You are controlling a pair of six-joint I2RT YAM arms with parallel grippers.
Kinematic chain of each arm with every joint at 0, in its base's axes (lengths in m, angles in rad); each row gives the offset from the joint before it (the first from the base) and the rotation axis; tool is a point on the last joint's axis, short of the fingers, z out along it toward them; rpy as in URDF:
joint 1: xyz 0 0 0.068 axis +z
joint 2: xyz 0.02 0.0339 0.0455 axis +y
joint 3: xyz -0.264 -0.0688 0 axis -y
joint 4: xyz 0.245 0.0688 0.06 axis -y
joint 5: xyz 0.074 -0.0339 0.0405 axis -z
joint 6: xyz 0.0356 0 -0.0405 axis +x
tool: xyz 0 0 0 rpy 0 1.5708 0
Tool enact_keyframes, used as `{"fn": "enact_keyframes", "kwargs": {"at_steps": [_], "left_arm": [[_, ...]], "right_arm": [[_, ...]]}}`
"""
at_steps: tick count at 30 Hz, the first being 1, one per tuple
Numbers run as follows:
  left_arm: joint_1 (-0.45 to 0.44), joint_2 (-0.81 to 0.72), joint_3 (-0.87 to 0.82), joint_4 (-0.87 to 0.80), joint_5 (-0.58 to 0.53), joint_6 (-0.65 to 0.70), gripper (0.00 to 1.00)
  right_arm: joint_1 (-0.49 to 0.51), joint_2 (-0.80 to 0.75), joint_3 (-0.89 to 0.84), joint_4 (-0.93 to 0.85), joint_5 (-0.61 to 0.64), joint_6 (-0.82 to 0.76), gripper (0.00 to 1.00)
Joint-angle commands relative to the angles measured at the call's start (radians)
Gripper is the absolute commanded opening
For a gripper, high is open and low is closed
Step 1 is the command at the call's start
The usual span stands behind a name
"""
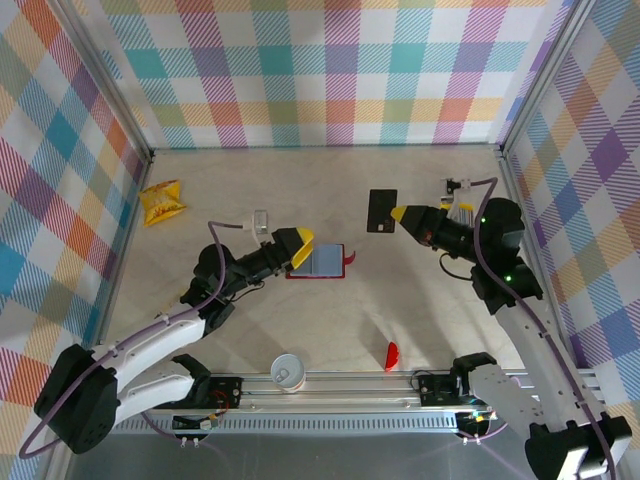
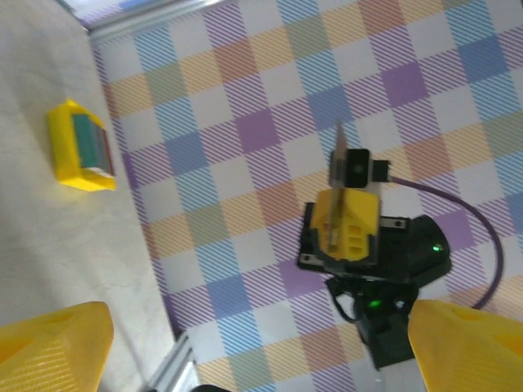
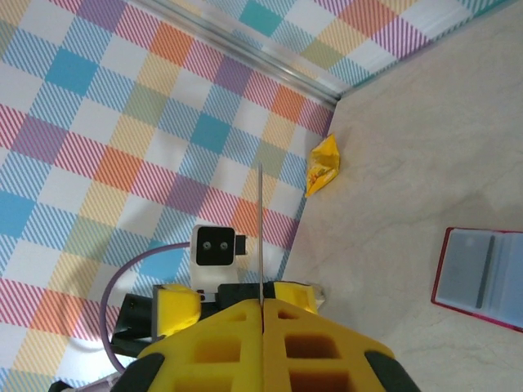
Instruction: Put the credit cards into the card holder
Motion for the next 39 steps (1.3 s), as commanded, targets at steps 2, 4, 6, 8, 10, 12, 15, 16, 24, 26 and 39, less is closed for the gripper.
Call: {"fn": "enact_keyframes", "kwargs": {"at_steps": [2, 4, 6, 8, 10, 12, 15, 16, 24, 26, 39], "left_arm": [[-0.055, 0.041, 0.089, 0.125, 0.003, -0.04, 0.89], [-0.07, 0.06, 0.106, 0.128, -0.001, -0.046, 0.85], [-0.083, 0.084, 0.126, 0.128, 0.013, -0.046, 0.79], [-0.096, 0.109, 0.138, 0.144, 0.024, -0.05, 0.74], [-0.106, 0.137, 0.143, 0.174, 0.023, -0.063, 0.7], [-0.114, 0.165, 0.147, 0.21, 0.023, -0.084, 0.66], [-0.125, 0.197, 0.152, 0.247, 0.023, -0.1, 0.64], [-0.129, 0.207, 0.156, 0.254, 0.026, -0.104, 0.63], [-0.155, 0.243, 0.184, 0.301, 0.033, -0.115, 0.41], [-0.162, 0.239, 0.185, 0.303, 0.029, -0.11, 0.35], [-0.166, 0.167, 0.137, 0.238, -0.015, -0.064, 0.0]], "right_arm": [[0.045, 0.021, 0.029, 0.06, 0.018, 0.017, 0.0], [0.061, 0.033, 0.036, 0.072, 0.02, 0.019, 0.0], [0.078, 0.047, 0.041, 0.08, 0.024, 0.019, 0.0], [0.092, 0.057, 0.043, 0.089, 0.028, 0.025, 0.0], [0.103, 0.065, 0.042, 0.102, 0.027, 0.03, 0.0], [0.115, 0.069, 0.041, 0.113, 0.034, 0.033, 0.0], [0.129, 0.077, 0.039, 0.127, 0.034, 0.033, 0.0], [0.132, 0.08, 0.039, 0.13, 0.032, 0.033, 0.0], [0.156, 0.091, 0.025, 0.152, 0.037, 0.046, 0.0], [0.16, 0.092, 0.022, 0.151, 0.037, 0.046, 0.0], [0.16, 0.074, 0.083, -0.042, 0.045, -0.105, 0.48]]}}
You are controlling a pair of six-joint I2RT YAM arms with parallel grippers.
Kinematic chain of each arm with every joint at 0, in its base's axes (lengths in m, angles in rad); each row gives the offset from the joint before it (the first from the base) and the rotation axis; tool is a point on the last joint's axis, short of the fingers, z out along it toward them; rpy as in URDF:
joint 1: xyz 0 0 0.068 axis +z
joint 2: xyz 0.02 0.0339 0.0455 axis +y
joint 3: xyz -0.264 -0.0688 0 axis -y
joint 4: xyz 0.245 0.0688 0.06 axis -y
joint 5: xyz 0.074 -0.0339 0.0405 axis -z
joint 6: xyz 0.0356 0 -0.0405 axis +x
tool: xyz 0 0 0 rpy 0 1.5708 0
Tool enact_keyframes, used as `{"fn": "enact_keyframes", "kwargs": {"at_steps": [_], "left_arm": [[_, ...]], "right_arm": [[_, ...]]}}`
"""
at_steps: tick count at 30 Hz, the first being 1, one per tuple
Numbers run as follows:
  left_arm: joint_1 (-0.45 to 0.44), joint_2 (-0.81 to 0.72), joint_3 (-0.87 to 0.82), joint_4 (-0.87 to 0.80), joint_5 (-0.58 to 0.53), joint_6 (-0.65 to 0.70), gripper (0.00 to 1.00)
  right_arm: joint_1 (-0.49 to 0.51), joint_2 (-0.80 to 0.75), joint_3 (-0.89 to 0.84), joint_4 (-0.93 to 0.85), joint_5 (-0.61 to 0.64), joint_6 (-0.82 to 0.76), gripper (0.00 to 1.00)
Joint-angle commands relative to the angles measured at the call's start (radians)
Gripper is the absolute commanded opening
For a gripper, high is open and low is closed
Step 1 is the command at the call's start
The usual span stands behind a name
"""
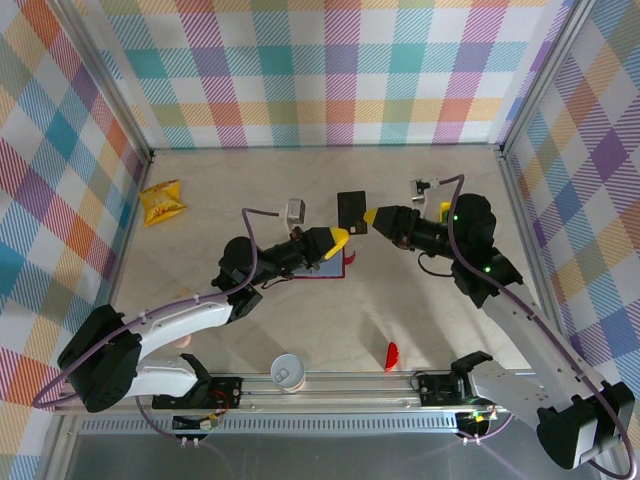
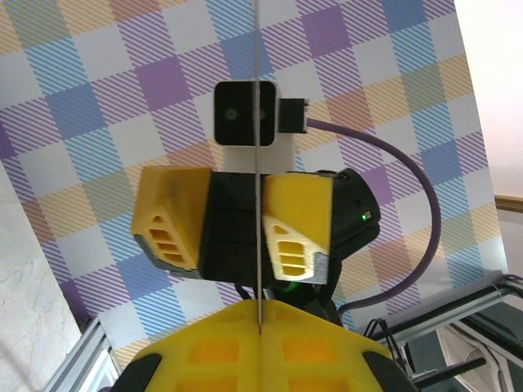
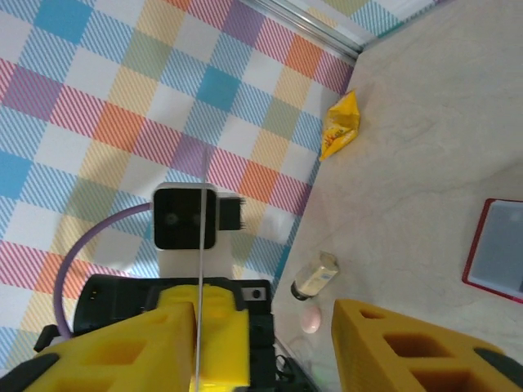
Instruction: Put the credit cards into the card holder
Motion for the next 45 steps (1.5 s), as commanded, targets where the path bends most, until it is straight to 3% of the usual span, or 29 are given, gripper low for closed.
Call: {"fn": "enact_keyframes", "kwargs": {"at_steps": [1, 6, 11, 16, 18, 20, 23, 45], "left_arm": [[-0.01, -0.04, -0.01, -0.003, -0.007, 0.034, 0.0], [-0.009, -0.035, -0.016, -0.01, 0.007, 0.041, 0.0], [-0.01, -0.006, 0.0, -0.01, 0.05, 0.051, 0.0], [-0.01, 0.011, 0.006, -0.014, 0.066, 0.055, 0.0], [-0.009, 0.015, 0.007, -0.02, 0.074, 0.058, 0.0], [-0.01, 0.014, 0.004, -0.022, 0.072, 0.06, 0.0], [-0.01, 0.012, -0.001, -0.025, 0.068, 0.061, 0.0], [-0.008, -0.061, -0.029, -0.054, 0.014, 0.149, 0.0]], "right_arm": [[0.001, -0.007, 0.079, -0.1, -0.032, -0.11, 0.48], [0.0, 0.068, 0.131, -0.104, -0.174, -0.131, 0.45], [0.0, 0.12, 0.15, -0.074, -0.221, -0.11, 0.38], [0.0, 0.134, 0.18, -0.107, -0.204, -0.12, 0.18], [-0.001, 0.134, 0.186, -0.126, -0.189, -0.118, 0.15], [-0.004, 0.136, 0.188, -0.141, -0.185, -0.123, 0.16], [-0.013, 0.139, 0.188, -0.152, -0.187, -0.124, 0.27], [-0.061, 0.117, 0.123, -0.066, -0.287, 0.01, 0.43]]}}
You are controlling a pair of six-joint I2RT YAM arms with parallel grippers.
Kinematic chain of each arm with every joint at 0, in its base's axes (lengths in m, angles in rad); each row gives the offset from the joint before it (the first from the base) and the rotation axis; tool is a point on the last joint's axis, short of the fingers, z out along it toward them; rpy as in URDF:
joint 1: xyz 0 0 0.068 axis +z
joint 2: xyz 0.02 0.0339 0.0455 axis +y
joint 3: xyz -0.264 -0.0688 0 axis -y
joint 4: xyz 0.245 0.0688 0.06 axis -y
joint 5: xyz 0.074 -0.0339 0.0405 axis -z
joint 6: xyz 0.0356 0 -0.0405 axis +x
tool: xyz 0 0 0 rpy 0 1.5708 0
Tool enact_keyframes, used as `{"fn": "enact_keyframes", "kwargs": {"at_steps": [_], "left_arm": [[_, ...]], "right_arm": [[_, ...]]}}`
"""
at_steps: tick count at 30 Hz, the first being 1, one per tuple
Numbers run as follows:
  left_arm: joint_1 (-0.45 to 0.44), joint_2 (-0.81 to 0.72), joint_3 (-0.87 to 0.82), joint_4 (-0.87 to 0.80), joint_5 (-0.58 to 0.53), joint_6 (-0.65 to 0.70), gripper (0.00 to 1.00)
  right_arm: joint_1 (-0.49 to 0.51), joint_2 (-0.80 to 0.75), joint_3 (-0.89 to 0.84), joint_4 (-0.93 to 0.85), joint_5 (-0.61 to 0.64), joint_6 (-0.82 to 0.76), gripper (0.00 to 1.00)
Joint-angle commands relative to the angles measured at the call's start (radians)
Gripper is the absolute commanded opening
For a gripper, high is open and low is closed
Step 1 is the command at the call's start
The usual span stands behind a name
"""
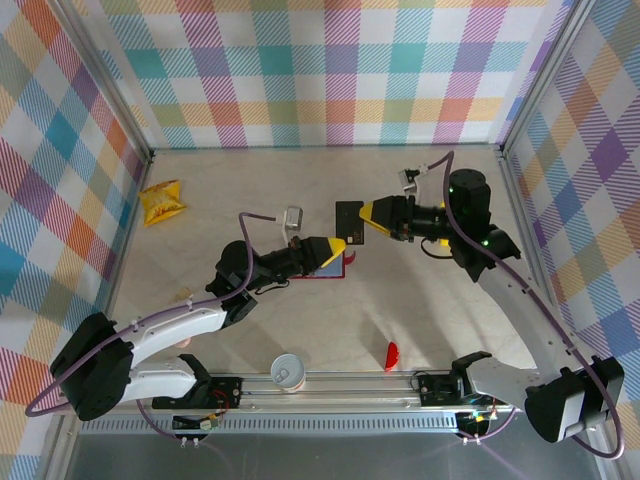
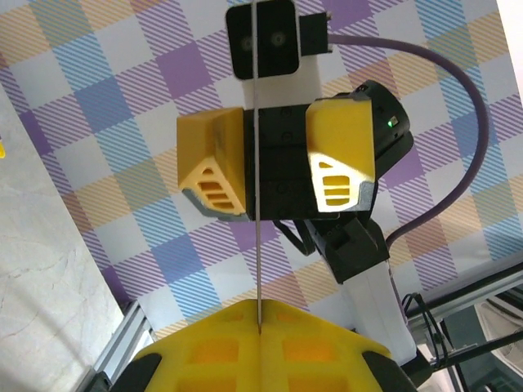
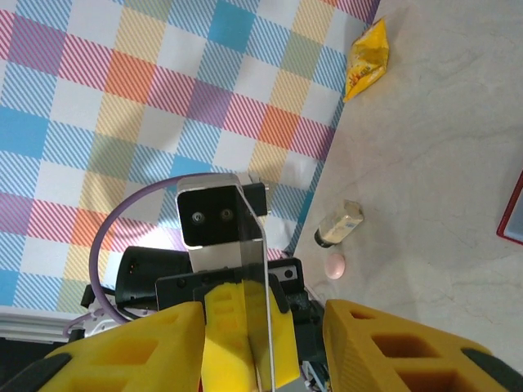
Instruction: Put the credit cards into the card holder
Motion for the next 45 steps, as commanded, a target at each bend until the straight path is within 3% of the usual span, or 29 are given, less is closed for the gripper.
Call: {"fn": "enact_keyframes", "kwargs": {"at_steps": [1, 16, 23, 25, 26, 27, 30, 32, 35, 39, 45], "left_arm": [[-0.008, -0.012, 0.014, 0.023, -0.012, 0.033, 0.0], [-0.008, -0.008, 0.011, 0.027, -0.012, 0.031, 0.0], [-0.007, 0.001, 0.01, 0.031, -0.014, 0.028, 0.0], [-0.008, 0.008, 0.01, 0.038, -0.016, 0.024, 0.0], [-0.008, 0.01, 0.007, 0.039, -0.018, 0.022, 0.04], [-0.006, 0.009, 0.003, 0.037, -0.022, 0.022, 0.14], [0.018, -0.022, -0.027, 0.008, -0.034, 0.025, 0.62], [0.052, -0.063, -0.054, -0.044, -0.044, 0.032, 0.74], [0.124, -0.14, -0.082, -0.192, -0.029, 0.057, 0.87], [0.226, -0.249, -0.093, -0.479, -0.01, 0.112, 0.93], [0.373, -0.314, -0.111, -0.74, 0.053, 0.205, 1.0]], "right_arm": [[-0.003, -0.029, -0.037, 0.07, -0.054, 0.037, 0.42], [-0.004, -0.028, -0.066, 0.092, -0.124, 0.032, 0.14], [-0.003, -0.02, -0.071, 0.088, -0.138, 0.027, 0.12], [-0.004, -0.011, -0.073, 0.09, -0.15, 0.025, 0.03], [-0.003, -0.008, -0.073, 0.093, -0.156, 0.021, 0.0], [-0.004, -0.006, -0.072, 0.086, -0.152, 0.01, 0.0], [-0.005, -0.004, -0.067, 0.02, -0.105, -0.046, 0.0], [-0.006, 0.004, -0.065, -0.028, -0.067, -0.084, 0.0], [-0.005, 0.021, -0.08, -0.058, -0.008, -0.147, 0.0], [-0.002, 0.029, -0.172, 0.031, 0.074, -0.138, 0.0], [0.049, 0.06, -0.238, 0.086, 0.199, -0.159, 0.0]]}}
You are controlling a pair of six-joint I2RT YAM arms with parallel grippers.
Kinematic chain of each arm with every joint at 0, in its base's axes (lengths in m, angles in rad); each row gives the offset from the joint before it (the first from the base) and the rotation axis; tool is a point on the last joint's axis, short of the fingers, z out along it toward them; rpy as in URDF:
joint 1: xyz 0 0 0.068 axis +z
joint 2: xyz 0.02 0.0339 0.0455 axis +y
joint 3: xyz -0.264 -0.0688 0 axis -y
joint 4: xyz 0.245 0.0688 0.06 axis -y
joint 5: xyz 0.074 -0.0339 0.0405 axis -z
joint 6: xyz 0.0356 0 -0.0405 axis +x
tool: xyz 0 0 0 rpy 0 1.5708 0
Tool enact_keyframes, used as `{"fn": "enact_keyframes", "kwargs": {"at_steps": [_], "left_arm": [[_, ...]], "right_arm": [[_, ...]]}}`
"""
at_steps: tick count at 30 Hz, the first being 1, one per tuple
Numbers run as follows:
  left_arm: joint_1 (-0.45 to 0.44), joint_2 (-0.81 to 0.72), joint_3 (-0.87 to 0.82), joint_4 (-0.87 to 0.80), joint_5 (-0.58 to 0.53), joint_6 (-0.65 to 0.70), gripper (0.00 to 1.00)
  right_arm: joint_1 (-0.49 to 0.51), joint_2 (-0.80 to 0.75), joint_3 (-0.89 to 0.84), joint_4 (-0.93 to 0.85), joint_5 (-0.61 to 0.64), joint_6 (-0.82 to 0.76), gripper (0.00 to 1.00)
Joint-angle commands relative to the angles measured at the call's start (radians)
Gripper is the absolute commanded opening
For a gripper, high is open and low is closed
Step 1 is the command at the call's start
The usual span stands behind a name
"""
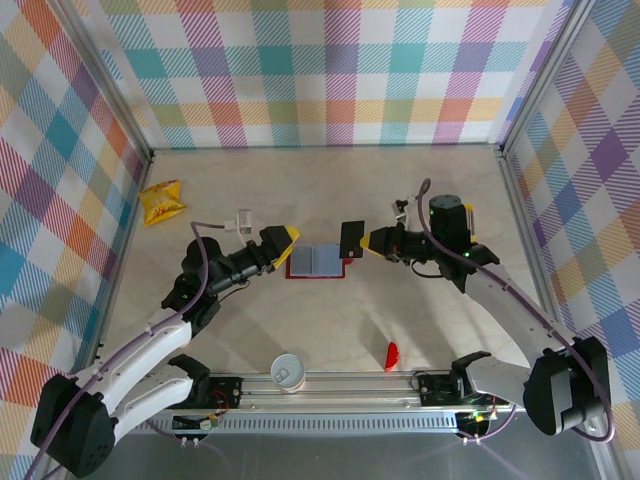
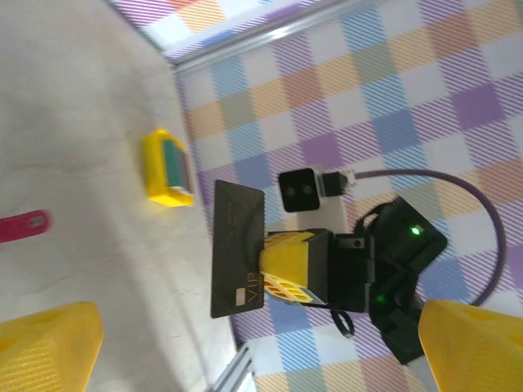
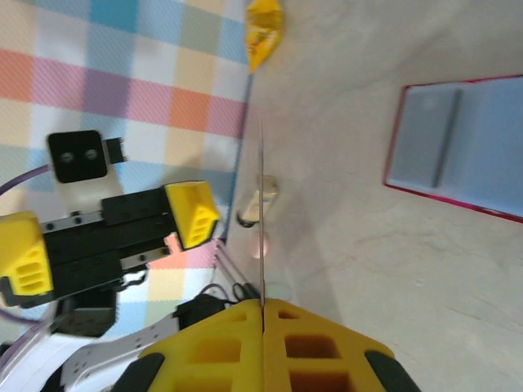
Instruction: Put the credit cards into the card holder
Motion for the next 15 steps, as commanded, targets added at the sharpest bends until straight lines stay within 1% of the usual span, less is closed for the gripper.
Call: {"fn": "enact_keyframes", "kwargs": {"at_steps": [1, 3, 6, 10, 15], "left_arm": [[0.07, -0.003, -0.028, -0.201, 0.063, 0.079, 1.0], [0.113, 0.023, -0.051, -0.171, 0.092, 0.072, 1.0], [0.154, 0.092, -0.083, -0.051, 0.136, 0.03, 1.0], [0.175, 0.188, -0.102, 0.114, 0.18, -0.036, 0.99], [0.175, 0.256, -0.091, 0.151, 0.191, -0.035, 0.98]], "right_arm": [[0.038, 0.012, -0.007, 0.051, 0.102, -0.065, 0.0], [0.057, 0.029, -0.026, 0.081, 0.128, -0.076, 0.0], [0.076, 0.048, -0.067, 0.143, 0.162, -0.066, 0.0], [0.088, 0.067, -0.118, 0.224, 0.203, -0.037, 0.0], [0.093, 0.104, -0.137, 0.266, 0.175, -0.033, 0.0]]}}
